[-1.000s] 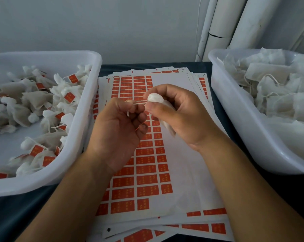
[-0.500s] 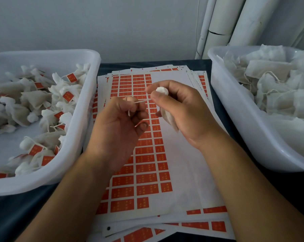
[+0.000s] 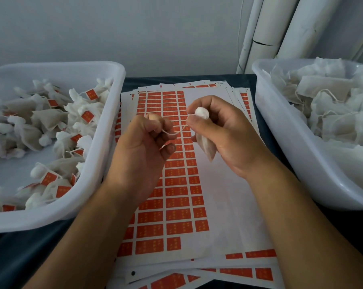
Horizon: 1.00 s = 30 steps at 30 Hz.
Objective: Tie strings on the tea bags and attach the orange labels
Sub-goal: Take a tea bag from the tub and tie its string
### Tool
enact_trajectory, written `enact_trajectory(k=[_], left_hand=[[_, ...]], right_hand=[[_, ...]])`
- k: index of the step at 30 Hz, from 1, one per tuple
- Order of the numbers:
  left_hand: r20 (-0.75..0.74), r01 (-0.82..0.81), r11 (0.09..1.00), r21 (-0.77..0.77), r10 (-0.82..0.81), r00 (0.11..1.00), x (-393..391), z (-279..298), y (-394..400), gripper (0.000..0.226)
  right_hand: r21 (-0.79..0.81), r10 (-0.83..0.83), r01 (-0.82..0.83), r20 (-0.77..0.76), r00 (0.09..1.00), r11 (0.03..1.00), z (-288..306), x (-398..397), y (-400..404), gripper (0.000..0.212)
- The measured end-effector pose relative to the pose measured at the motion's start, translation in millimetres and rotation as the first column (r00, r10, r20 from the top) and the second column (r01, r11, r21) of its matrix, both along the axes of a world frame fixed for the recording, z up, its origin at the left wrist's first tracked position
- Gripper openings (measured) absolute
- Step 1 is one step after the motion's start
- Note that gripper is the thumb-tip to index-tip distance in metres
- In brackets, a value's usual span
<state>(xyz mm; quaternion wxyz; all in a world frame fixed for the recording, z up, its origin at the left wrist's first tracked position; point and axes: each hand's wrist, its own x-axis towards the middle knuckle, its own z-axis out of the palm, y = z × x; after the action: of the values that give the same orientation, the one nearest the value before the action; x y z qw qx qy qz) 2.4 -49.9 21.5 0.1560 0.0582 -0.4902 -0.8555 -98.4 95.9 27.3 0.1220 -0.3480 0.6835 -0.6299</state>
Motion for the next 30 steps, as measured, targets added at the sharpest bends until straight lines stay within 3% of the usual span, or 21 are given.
enact_trajectory(k=[6, 8, 10, 12, 14, 17, 22, 26, 30], left_hand=[[0.100, -0.162, 0.987, -0.005, 0.162, 0.982, -3.0, -2.9, -3.3, 0.025], [0.163, -0.228, 0.944, -0.238, 0.270, 0.949, -5.0, -5.0, -0.6, 0.017], [0.160, -0.182, 0.867, -0.465, 0.284, 0.945, -4.6, -6.8, 2.4, 0.028], [0.159, -0.079, 0.808, -0.583, 0.209, 0.965, -3.5, -7.1, 5.9, 0.039], [0.166, -0.016, 0.747, -0.665, 0.168, 0.972, -1.8, -6.0, 10.4, 0.033], [0.163, -0.012, 0.747, -0.665, 0.160, 0.974, 0.0, -2.6, 14.0, 0.026], [0.174, -0.016, 0.750, -0.662, 0.175, 0.969, 1.3, -1.4, 13.6, 0.035], [0.230, 0.054, 0.766, -0.640, 0.124, 0.965, -0.4, -4.3, 12.9, 0.036], [0.258, 0.083, 0.815, -0.574, 0.084, 0.963, 0.2, -4.4, 11.0, 0.041]], right_hand=[[0.014, 0.022, -0.023, 0.077, 0.997, 1.000, 0.4, -0.7, 1.6, 0.009], [0.028, 0.043, -0.046, 0.082, 0.996, 0.999, -0.3, 0.0, 1.2, 0.009], [0.056, 0.051, -0.054, 0.044, 0.998, 0.997, 0.3, 1.4, 0.9, 0.009], [0.074, 0.063, -0.064, 0.021, 0.998, 0.995, 1.4, 2.9, 1.0, 0.012], [0.072, 0.079, -0.082, 0.040, 0.996, 0.994, 1.4, 3.3, 1.6, 0.014], [0.078, 0.089, -0.094, 0.068, 0.994, 0.992, 2.1, 3.2, 2.0, 0.011], [0.097, 0.074, -0.084, 0.106, 0.992, 0.992, 1.5, 1.6, 1.8, 0.014], [0.071, 0.097, -0.113, 0.202, 0.975, 0.991, 1.2, -0.3, 2.6, 0.007], [0.039, 0.117, -0.135, 0.303, 0.946, 0.990, 2.3, 0.0, 3.3, 0.016]])
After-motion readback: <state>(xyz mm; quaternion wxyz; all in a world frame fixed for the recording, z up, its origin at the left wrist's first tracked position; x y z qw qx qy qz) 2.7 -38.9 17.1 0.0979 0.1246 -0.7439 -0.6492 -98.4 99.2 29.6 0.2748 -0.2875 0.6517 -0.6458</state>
